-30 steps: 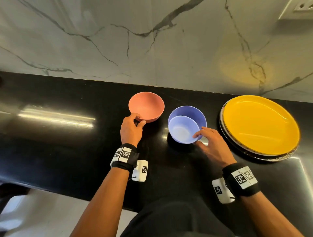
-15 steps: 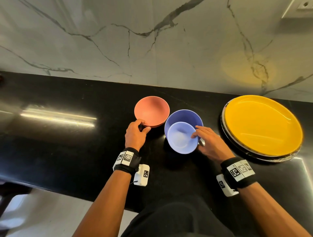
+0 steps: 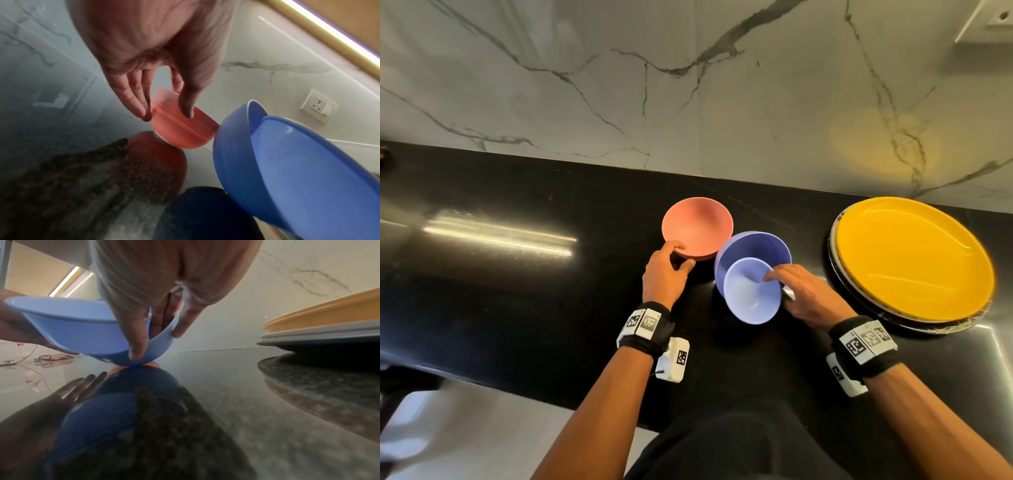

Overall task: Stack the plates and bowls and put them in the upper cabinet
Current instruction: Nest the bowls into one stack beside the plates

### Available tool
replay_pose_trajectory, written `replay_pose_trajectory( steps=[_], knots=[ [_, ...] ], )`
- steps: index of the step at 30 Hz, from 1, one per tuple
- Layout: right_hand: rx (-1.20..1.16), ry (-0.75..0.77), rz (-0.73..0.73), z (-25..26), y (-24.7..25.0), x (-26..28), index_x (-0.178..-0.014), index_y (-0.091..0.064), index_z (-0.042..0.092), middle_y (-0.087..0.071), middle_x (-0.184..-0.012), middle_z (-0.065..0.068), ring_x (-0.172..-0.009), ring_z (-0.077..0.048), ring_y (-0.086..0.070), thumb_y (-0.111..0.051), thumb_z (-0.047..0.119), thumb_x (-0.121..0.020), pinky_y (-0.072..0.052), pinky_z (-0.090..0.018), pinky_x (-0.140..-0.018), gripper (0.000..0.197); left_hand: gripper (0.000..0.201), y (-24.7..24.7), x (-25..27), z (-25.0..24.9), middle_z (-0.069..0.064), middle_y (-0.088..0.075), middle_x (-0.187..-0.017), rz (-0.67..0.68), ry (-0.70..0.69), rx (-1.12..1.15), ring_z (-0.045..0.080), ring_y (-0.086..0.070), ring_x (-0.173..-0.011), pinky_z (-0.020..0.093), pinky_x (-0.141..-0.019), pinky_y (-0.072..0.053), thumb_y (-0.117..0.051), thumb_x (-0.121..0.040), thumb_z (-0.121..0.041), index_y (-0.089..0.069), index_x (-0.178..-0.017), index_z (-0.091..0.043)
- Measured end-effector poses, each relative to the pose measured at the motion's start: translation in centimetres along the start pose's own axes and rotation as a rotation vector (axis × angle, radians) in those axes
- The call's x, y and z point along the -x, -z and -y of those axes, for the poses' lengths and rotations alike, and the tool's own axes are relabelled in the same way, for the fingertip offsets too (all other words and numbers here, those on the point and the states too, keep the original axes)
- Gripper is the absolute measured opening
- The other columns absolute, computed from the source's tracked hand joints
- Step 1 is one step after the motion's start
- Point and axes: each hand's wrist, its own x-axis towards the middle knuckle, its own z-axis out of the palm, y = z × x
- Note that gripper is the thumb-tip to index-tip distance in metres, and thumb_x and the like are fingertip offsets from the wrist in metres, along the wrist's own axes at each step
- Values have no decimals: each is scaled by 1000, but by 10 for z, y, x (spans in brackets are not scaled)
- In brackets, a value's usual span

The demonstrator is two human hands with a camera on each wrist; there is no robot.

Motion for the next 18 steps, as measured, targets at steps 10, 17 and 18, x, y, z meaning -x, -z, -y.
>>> replay_pose_trajectory(
  steps=[10, 17, 18],
  knots=[
    [42, 18, -151, 2, -4, 7, -120, -62, 23, -64, -120, -2, -111, -19, -59, -73, 18, -85, -42, -20, -92, 37, 26, -15, 28, -33, -8, -64, -102, 38, -238, 155, 8, -62, -89, 23, -77, -53, -63, -88, -44, -66, -104, -24],
    [-40, 91, -338, 11, 10, 16, -106, -67, 16, -69, -107, -5, -100, -23, -64, -79, 7, -77, -53, -31, -88, 33, 28, -25, 33, -39, -5, -62, -118, 47, -279, 205, 7, -62, -96, 17, -79, -53, -66, -89, -35, -60, -114, -24],
    [-51, 113, -367, 13, 15, 17, -106, -67, 15, -69, -106, -6, -99, -24, -64, -79, 6, -76, -54, -32, -87, 33, 23, -22, 34, -43, -5, -60, -118, 23, -287, 270, 7, -62, -95, 14, -77, -52, -64, -90, -35, -62, -110, -24]
  ],
)
